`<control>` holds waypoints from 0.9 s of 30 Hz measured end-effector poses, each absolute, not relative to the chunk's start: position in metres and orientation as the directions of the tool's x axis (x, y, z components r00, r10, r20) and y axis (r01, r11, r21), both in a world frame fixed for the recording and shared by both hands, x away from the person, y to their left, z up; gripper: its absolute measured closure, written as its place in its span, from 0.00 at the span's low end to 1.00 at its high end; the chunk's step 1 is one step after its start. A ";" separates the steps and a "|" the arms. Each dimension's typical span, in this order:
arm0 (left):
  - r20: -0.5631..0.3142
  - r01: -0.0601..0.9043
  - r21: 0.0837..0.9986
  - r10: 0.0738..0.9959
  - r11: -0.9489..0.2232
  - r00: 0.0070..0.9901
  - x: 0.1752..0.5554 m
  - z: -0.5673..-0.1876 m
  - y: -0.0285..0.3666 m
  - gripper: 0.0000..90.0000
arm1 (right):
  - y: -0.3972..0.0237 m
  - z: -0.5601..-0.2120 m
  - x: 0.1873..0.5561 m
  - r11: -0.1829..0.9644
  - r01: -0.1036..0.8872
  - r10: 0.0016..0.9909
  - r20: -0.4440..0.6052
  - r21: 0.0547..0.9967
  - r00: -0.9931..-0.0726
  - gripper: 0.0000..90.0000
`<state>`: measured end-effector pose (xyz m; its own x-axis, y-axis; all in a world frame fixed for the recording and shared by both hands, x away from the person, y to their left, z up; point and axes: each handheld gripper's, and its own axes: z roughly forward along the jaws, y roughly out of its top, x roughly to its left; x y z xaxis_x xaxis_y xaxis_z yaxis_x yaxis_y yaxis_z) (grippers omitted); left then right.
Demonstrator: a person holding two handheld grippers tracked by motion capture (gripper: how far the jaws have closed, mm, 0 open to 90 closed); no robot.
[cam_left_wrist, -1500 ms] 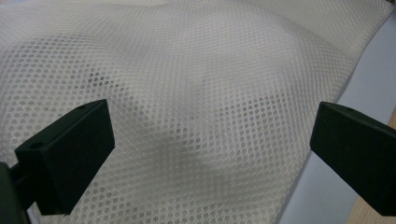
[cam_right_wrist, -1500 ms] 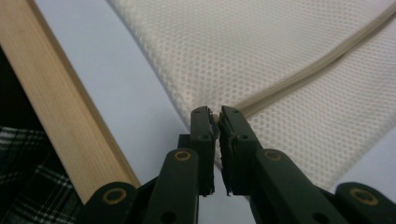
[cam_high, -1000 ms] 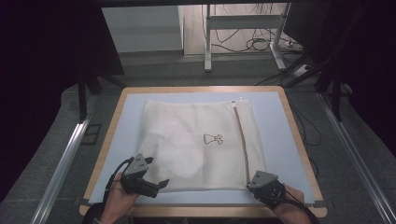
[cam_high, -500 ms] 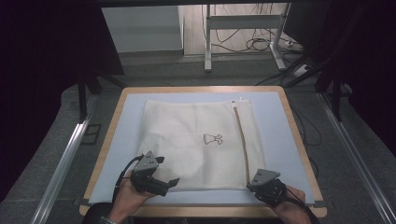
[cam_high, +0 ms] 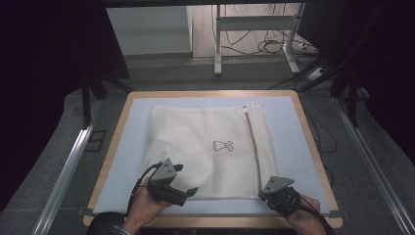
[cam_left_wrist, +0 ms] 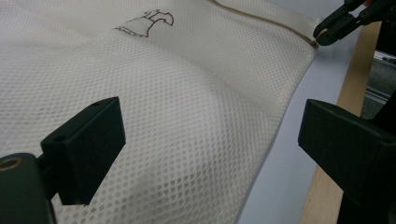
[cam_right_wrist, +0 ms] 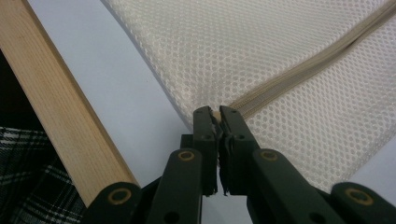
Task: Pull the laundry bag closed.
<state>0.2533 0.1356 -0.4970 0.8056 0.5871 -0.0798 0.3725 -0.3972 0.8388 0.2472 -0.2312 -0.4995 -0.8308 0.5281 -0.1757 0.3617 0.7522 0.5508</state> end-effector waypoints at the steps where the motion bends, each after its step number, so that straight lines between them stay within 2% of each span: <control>1: -0.085 0.368 0.843 0.578 -0.393 0.812 0.254 -0.497 0.132 0.08 | -0.231 -0.500 0.247 0.753 0.361 0.528 -0.178 0.550 -0.831 0.95; 12: -0.093 0.344 0.842 0.516 -0.416 0.851 0.261 -0.498 0.108 0.13 | -0.231 -0.500 0.248 0.752 0.361 0.529 -0.180 0.552 -0.829 0.94; 14: -0.111 0.337 0.845 0.481 -0.415 0.870 0.265 -0.499 0.099 0.14 | -0.231 -0.500 0.248 0.747 0.366 0.533 -0.172 0.555 -0.829 0.94; 21: -0.105 0.313 0.844 0.437 -0.436 0.893 0.270 -0.500 0.080 0.20 | -0.232 -0.500 0.248 0.745 0.369 0.534 -0.166 0.555 -0.829 0.94; 27: -0.105 0.295 0.837 0.394 -0.461 0.913 0.274 -0.504 0.064 0.30 | -0.231 -0.501 0.248 0.748 0.367 0.532 -0.169 0.553 -0.830 0.94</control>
<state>0.2737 0.0638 -0.5043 0.9130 0.3941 -0.1052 0.2953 -0.4607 0.8370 0.2484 -0.2312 -0.5007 -0.8297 0.5321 -0.1688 0.3671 0.7479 0.5531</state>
